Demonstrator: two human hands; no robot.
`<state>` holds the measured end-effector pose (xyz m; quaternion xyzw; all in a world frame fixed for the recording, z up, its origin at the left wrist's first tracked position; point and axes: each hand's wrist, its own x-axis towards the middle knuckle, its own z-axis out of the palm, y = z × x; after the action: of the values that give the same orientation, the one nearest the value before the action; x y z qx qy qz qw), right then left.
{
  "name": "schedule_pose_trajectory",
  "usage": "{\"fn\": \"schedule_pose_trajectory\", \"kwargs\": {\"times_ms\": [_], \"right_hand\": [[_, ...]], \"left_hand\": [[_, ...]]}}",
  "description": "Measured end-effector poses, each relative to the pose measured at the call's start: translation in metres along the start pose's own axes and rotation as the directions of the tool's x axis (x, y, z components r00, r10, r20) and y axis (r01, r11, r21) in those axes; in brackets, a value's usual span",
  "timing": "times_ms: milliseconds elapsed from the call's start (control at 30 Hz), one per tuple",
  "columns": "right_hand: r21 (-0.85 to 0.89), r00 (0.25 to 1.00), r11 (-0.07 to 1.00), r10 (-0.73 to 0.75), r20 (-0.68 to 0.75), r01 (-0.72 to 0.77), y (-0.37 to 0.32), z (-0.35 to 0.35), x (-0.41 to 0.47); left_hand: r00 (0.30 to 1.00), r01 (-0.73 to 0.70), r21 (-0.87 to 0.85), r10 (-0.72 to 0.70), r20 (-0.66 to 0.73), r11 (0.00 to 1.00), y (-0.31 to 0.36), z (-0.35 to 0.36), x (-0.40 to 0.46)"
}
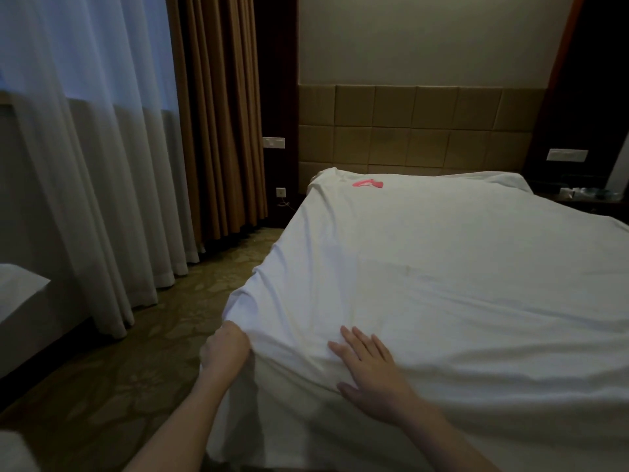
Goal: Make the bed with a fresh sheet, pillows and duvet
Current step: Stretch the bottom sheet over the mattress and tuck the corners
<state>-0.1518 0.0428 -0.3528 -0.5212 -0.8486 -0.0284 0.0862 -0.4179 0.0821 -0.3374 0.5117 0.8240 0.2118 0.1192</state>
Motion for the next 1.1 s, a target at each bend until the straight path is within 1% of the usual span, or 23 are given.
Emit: {"fn": "schedule_pose_trajectory", "kwargs": {"times_ms": [67,100,167,200,267,333,400,467,567,633,667,733,767,900,967,1100], "right_hand": [[0.006,0.999,1.0,-0.03,-0.035,0.03,0.002,0.003,0.002],[0.021,0.997,0.999,-0.037,-0.064,0.038,0.002,0.005,0.002],[0.053,0.993,0.999,0.007,-0.117,-0.001,-0.003,0.002,0.004],[0.058,0.993,0.998,0.02,-0.119,-0.013,-0.008,0.001,0.005],[0.046,0.989,0.998,0.053,-0.139,-0.047,-0.019,-0.001,0.008],[0.081,0.982,0.994,0.09,-0.168,-0.077,-0.029,-0.007,0.012],[0.089,0.976,0.993,0.098,-0.194,-0.082,-0.037,-0.011,0.014],[0.045,0.978,0.997,0.077,-0.192,-0.07,-0.038,-0.009,0.016],[-0.038,0.994,0.995,0.088,-0.07,-0.091,-0.03,0.004,0.014],[-0.069,0.997,0.995,0.067,-0.036,-0.07,-0.026,0.018,0.012],[-0.088,0.997,0.994,0.054,-0.054,-0.059,-0.024,0.023,0.012],[-0.116,0.994,0.992,0.035,-0.107,-0.048,-0.022,0.026,0.012],[-0.129,0.992,0.991,0.022,-0.121,-0.038,-0.022,0.027,0.012],[-0.14,0.996,0.99,0.016,-0.093,-0.029,-0.022,0.026,0.011],[-0.145,0.995,0.989,0.003,-0.096,-0.017,-0.021,0.027,0.012],[-0.153,0.996,0.988,-0.013,-0.093,-0.001,-0.022,0.026,0.011]], "left_hand": [[0.999,-0.052,0.021,0.052,-0.002,0.998,-0.003,-0.009,-0.004],[0.995,-0.093,0.028,0.094,-0.034,0.995,-0.009,-0.014,-0.008],[0.98,-0.159,0.045,0.163,-0.118,0.986,-0.027,-0.024,-0.019],[0.971,-0.177,0.06,0.184,-0.151,0.982,-0.037,-0.027,-0.025],[0.959,-0.209,0.082,0.221,-0.175,0.974,-0.051,-0.029,-0.037],[0.955,-0.219,0.06,0.226,-0.193,0.974,-0.055,-0.025,-0.044],[0.966,-0.183,-0.003,0.18,-0.187,0.983,-0.057,-0.014,-0.048],[0.988,-0.102,-0.076,0.093,-0.123,0.992,-0.059,0.001,-0.047],[1.0,0.024,-0.184,-0.026,-0.008,0.983,-0.06,0.016,-0.037],[0.997,0.073,-0.21,-0.075,-0.001,0.975,-0.059,0.017,-0.026],[0.996,0.086,-0.238,-0.092,-0.016,0.968,-0.059,0.015,-0.02],[0.995,0.062,-0.28,-0.082,-0.057,0.958,-0.058,0.013,-0.01],[0.995,0.054,-0.27,-0.075,-0.069,0.961,-0.056,0.013,-0.004],[0.995,0.104,-0.292,-0.099,0.032,0.951,-0.05,0.019,0.019],[0.996,0.089,-0.305,-0.082,0.035,0.948,-0.053,0.02,0.029],[0.99,0.135,-0.368,-0.143,0.006,0.92,-0.046,0.012,0.043]]}}
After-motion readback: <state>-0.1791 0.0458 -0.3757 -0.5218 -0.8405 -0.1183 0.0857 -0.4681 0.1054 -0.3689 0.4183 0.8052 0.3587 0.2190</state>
